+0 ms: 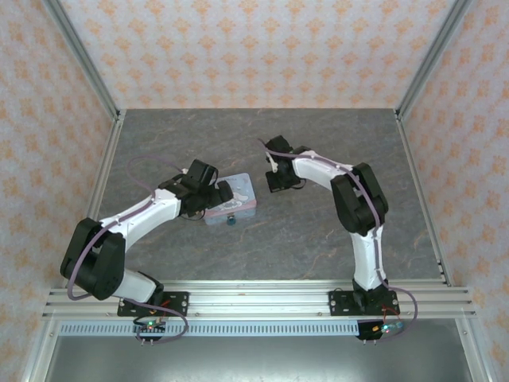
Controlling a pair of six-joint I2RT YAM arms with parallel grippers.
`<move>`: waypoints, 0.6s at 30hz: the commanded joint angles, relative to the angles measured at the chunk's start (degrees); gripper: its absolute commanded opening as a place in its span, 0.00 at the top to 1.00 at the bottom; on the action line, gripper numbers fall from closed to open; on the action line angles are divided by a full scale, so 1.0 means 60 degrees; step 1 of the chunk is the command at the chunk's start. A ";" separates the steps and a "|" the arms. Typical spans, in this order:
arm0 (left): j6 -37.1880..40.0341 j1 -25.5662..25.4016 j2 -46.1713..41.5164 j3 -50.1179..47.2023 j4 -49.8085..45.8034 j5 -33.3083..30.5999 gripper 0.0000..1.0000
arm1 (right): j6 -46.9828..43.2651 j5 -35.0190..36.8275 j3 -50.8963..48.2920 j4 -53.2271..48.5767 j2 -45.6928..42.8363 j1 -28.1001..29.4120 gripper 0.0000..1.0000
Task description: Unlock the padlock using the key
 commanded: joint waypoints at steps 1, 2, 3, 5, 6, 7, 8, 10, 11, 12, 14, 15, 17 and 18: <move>0.0098 -0.0056 0.0272 0.0339 0.0547 0.0268 0.00 | 0.0780 -0.0071 -0.1237 0.0559 -0.1235 0.0029 1.00; 0.0083 -0.0112 0.0347 0.0396 0.0606 0.0286 0.00 | 0.0940 -0.0107 -0.1706 0.0749 -0.1602 0.0029 1.00; 0.0069 -0.0182 0.0427 0.0447 0.0667 0.0301 0.00 | 0.1117 -0.0191 -0.2156 0.0948 -0.1963 0.0026 1.00; 0.0028 -0.0332 0.0608 0.0571 0.0742 0.0289 0.00 | 0.1413 -0.0341 -0.2902 0.1295 -0.2624 0.0030 1.00; -0.0010 -0.0414 0.0732 0.0644 0.0795 0.0291 0.00 | 0.1569 -0.0416 -0.3357 0.1472 -0.2969 0.0027 1.00; -0.0041 -0.0490 0.0826 0.0739 0.0835 0.0288 0.00 | 0.1682 -0.0489 -0.3698 0.1639 -0.3260 0.0029 1.00; -0.0077 -0.0569 0.0956 0.0839 0.0886 0.0296 0.00 | 0.1814 -0.0575 -0.4061 0.1808 -0.3567 0.0040 1.00; -0.0159 -0.0742 0.1206 0.1025 0.0976 0.0296 0.00 | 0.2034 -0.0780 -0.4629 0.2061 -0.4091 0.0030 1.00; -0.0206 -0.0835 0.1358 0.1155 0.0999 0.0295 0.00 | 0.2128 -0.0866 -0.4936 0.2161 -0.4321 0.0029 1.00; -0.0235 -0.0932 0.1495 0.1284 0.1027 0.0288 0.00 | 0.2207 -0.0937 -0.5200 0.2254 -0.4541 0.0030 1.00; -0.0319 -0.1119 0.1769 0.1555 0.1081 0.0281 0.00 | 0.2353 -0.1008 -0.5584 0.2412 -0.4904 0.0030 1.00; -0.0359 -0.1212 0.1924 0.1711 0.1090 0.0292 0.00 | 0.2419 -0.1007 -0.5766 0.2470 -0.5059 0.0032 1.00; -0.0377 -0.1314 0.2172 0.1977 0.1019 0.0293 0.00 | 0.2524 -0.1056 -0.6068 0.2557 -0.5289 0.0029 1.00; -0.0400 -0.1335 0.2244 0.2083 0.0971 0.0302 0.00 | 0.2593 -0.1080 -0.6222 0.2645 -0.5370 0.0032 1.00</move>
